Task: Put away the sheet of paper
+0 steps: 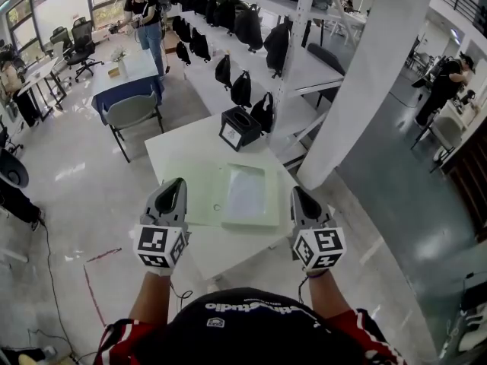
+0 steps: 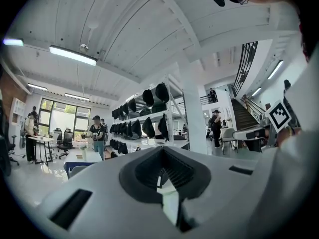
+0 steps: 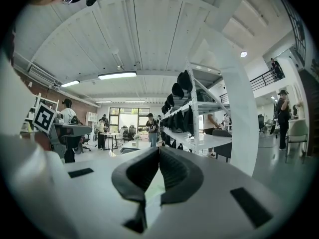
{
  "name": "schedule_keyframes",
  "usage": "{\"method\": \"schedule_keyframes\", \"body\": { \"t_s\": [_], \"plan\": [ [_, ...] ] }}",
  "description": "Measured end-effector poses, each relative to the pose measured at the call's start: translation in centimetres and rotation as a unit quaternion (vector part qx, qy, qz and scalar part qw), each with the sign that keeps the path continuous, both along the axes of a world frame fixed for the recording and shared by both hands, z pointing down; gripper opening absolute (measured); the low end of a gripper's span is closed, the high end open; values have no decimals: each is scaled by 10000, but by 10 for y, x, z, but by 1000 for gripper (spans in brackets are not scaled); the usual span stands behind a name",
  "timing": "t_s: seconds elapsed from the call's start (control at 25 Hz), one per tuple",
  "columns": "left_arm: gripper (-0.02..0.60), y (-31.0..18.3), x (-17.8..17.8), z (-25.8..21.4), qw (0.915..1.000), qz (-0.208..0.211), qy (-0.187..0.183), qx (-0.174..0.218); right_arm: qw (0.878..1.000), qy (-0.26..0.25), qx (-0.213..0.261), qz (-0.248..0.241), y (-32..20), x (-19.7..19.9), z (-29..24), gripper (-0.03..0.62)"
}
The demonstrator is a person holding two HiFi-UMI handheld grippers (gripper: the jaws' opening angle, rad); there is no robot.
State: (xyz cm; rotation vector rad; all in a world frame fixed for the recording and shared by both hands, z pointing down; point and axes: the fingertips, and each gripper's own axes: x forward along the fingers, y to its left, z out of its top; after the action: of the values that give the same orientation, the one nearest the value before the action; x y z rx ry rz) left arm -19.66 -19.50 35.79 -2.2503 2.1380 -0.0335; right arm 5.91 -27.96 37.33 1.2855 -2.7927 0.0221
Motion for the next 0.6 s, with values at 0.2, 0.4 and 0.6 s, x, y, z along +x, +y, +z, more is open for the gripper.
{"method": "schedule_keyframes", "body": {
  "t_s": [0.2,0.4,0.6],
  "plan": [
    [6,-2,1,1,10000,21,16,-3,10000,12,73,35,-1,2,-3,3],
    [6,-1,3,4,10000,40,-1,-24,9998,40,180,6,2,2,-4,3],
    [6,-2,6,2,10000,70,-19,-26,9998,56,169,-14,2,1,-5,3]
  ]
}}
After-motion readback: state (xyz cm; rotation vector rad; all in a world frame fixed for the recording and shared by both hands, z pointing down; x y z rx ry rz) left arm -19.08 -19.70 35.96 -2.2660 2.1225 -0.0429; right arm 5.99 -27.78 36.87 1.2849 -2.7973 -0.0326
